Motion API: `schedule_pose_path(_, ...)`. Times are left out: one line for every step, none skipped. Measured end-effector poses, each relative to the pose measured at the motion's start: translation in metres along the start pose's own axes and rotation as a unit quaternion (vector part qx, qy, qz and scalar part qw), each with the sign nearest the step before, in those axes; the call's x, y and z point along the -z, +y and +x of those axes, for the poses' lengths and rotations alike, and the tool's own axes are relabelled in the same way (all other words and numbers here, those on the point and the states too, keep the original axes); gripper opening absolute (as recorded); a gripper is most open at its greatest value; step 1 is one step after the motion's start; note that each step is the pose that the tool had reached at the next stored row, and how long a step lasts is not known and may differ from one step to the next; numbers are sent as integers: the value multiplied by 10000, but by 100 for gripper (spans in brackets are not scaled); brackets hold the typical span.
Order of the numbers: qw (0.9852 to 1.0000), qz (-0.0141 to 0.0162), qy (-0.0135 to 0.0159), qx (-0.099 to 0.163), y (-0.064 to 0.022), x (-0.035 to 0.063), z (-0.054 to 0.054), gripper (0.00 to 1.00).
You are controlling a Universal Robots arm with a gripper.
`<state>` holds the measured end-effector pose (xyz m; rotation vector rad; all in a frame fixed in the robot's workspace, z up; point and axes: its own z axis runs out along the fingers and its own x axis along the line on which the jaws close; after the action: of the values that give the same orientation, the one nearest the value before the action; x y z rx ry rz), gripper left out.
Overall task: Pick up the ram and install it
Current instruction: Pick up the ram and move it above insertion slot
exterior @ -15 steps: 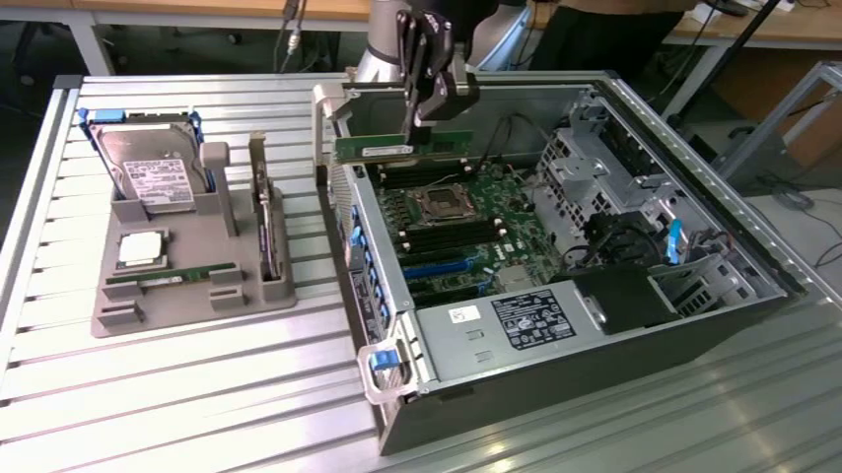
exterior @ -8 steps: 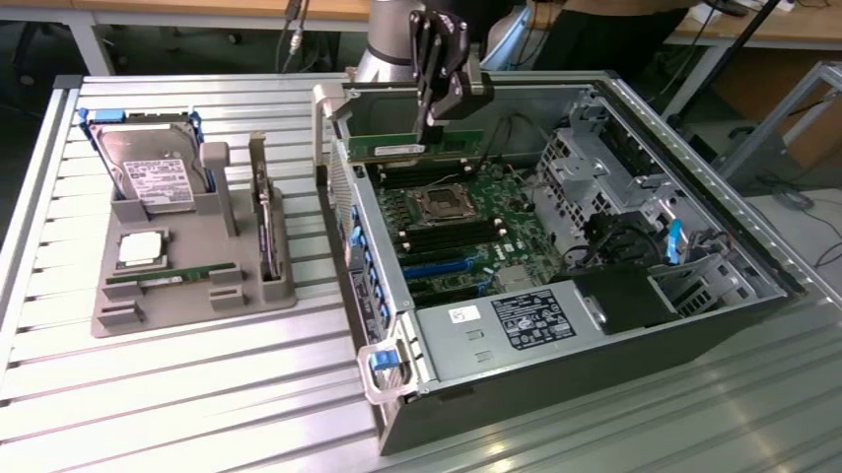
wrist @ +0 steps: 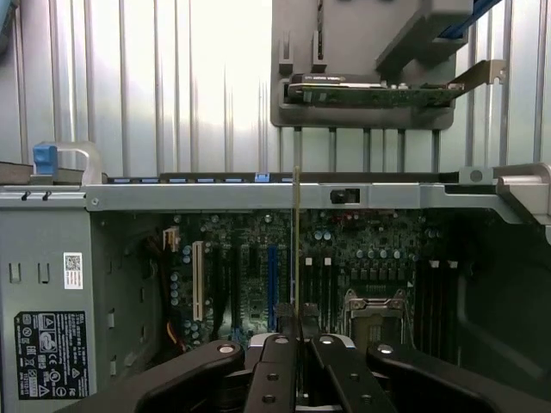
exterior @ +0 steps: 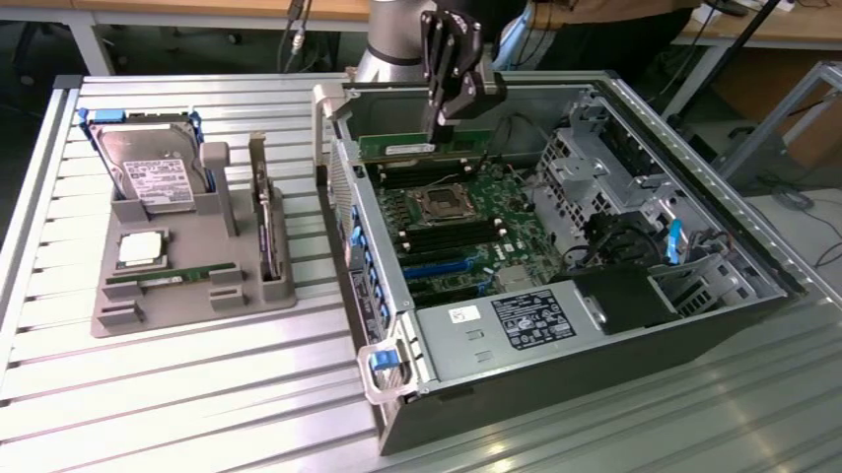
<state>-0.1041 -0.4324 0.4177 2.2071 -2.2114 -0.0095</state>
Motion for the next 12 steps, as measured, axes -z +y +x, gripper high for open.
schedule_pose_path(10000, 0, 0, 0, -21, 0, 0, 12)
schedule_pose_path(10000, 0, 0, 0, -35, 1, 0, 12)
schedule_pose_path(10000, 0, 0, 0, -51, 1, 0, 12)
schedule_pose_path(10000, 0, 0, 0, -66, 1, 0, 12)
schedule_pose_path(10000, 0, 0, 0, -73, 1, 0, 12)
schedule_pose_path(10000, 0, 0, 0, -86, 1, 0, 12)
schedule_pose_path(10000, 0, 0, 0, -101, 2, 0, 12)
schedule_pose_path(10000, 0, 0, 1, -123, 2, 0, 12)
schedule_pose_path(10000, 0, 0, 0, -133, 2, 0, 12)
schedule_pose_path(10000, 0, 0, 0, -145, 2, 0, 12)
schedule_pose_path(10000, 0, 0, 0, -153, 3, 0, 12)
schedule_pose_path(10000, 0, 0, 0, -160, 3, 0, 12)
